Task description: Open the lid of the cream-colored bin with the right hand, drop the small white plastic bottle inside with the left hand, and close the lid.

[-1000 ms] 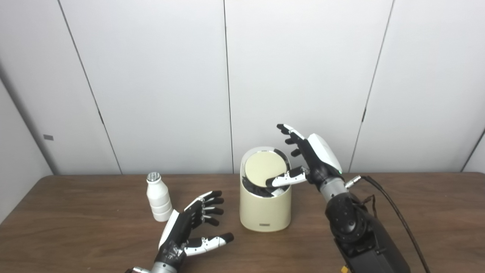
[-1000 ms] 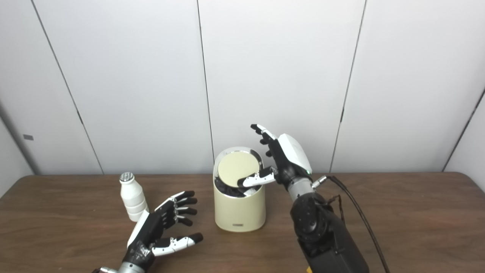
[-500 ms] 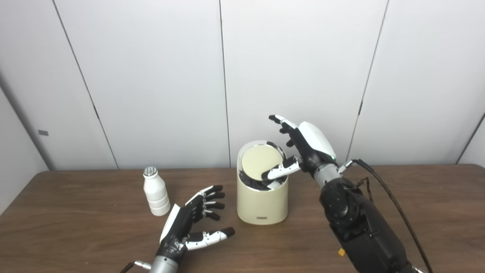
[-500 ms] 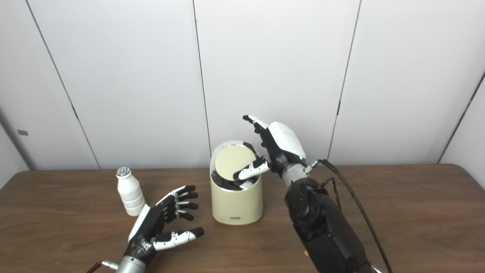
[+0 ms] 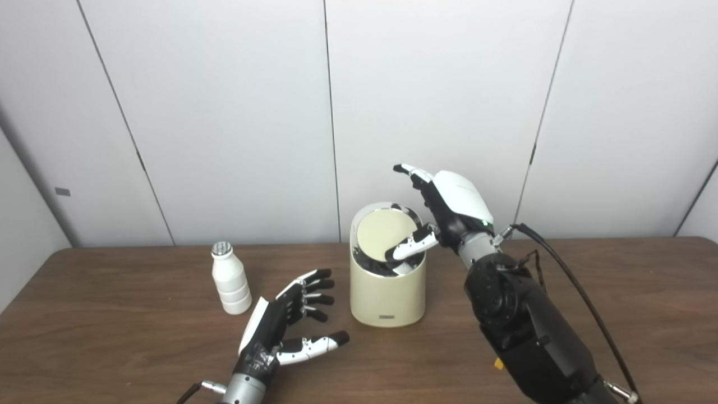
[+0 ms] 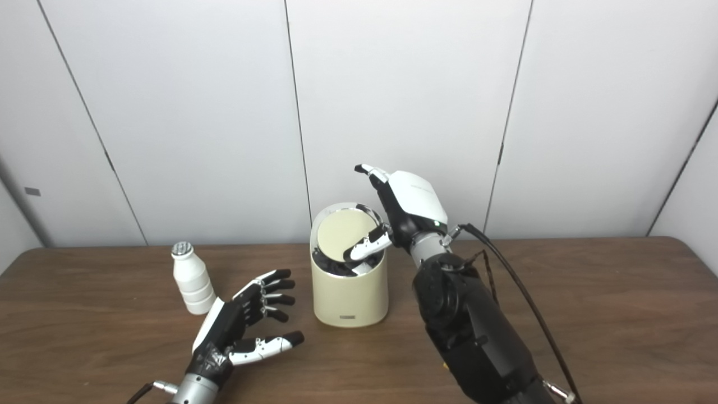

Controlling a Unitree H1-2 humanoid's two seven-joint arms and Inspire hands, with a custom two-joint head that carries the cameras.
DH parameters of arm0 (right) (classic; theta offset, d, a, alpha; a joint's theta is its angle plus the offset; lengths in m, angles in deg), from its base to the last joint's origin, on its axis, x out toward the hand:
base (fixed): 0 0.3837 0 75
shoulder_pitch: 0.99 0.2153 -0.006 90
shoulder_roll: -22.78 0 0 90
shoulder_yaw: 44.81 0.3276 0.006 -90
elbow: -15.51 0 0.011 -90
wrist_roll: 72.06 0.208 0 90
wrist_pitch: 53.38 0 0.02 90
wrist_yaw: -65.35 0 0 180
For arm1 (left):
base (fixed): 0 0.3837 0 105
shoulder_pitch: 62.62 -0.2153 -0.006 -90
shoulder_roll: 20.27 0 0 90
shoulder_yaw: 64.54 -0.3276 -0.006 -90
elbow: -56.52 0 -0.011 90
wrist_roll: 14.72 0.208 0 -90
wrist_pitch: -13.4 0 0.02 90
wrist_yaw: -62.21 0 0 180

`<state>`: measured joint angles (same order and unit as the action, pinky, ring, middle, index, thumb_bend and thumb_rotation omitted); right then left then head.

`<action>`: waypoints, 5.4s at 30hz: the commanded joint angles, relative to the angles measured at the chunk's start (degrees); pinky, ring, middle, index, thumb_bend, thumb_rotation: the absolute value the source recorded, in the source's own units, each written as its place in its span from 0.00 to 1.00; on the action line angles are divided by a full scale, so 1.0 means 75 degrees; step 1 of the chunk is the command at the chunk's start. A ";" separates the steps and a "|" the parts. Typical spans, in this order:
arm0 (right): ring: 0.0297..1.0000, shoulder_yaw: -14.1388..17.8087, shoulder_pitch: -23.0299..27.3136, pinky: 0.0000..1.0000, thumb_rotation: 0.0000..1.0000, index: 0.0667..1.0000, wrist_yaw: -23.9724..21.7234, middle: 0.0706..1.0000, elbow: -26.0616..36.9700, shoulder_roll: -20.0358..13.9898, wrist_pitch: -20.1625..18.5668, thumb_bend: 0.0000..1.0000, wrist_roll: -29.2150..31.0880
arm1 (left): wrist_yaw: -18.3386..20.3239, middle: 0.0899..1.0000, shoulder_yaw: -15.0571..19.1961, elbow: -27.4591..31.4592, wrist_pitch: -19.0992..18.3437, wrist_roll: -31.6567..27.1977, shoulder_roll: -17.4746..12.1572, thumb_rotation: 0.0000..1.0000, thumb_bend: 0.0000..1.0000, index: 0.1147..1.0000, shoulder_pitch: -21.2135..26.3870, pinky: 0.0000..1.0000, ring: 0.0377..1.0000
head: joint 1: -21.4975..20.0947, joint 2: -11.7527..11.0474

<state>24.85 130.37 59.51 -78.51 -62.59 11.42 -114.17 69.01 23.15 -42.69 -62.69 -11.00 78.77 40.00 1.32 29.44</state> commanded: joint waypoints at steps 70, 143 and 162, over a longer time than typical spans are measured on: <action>0.82 0.3126 -0.3881 0.72 0.05 0.87 0.1072 0.86 0.1441 0.0529 0.3590 0.67 0.5125 | -0.2230 0.70 0.1379 0.2249 0.0176 0.1528 0.0435 0.01 0.71 0.68 -0.1034 0.54 0.66 | 0.2754 -0.0668; 0.80 0.2851 -0.4202 0.74 0.00 0.87 0.1070 0.86 0.3154 0.0794 0.1981 0.65 0.4395 | -0.4336 0.72 0.1169 -0.1766 -0.0040 0.2152 -0.0336 0.04 0.73 0.74 0.1155 0.64 0.70 | 0.2295 -0.0362; 0.80 0.2885 -0.4310 0.73 0.00 0.87 0.1033 0.86 0.3236 0.0773 0.1868 0.66 0.4487 | -0.4791 0.44 0.1209 -0.2568 0.0593 0.1949 -0.0092 0.00 0.49 0.48 0.1479 0.39 0.42 | 0.2244 -0.0263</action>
<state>46.29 96.82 67.21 -56.64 -56.73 24.54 -80.45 34.72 32.63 -61.27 -60.00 2.83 77.43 50.51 18.11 27.42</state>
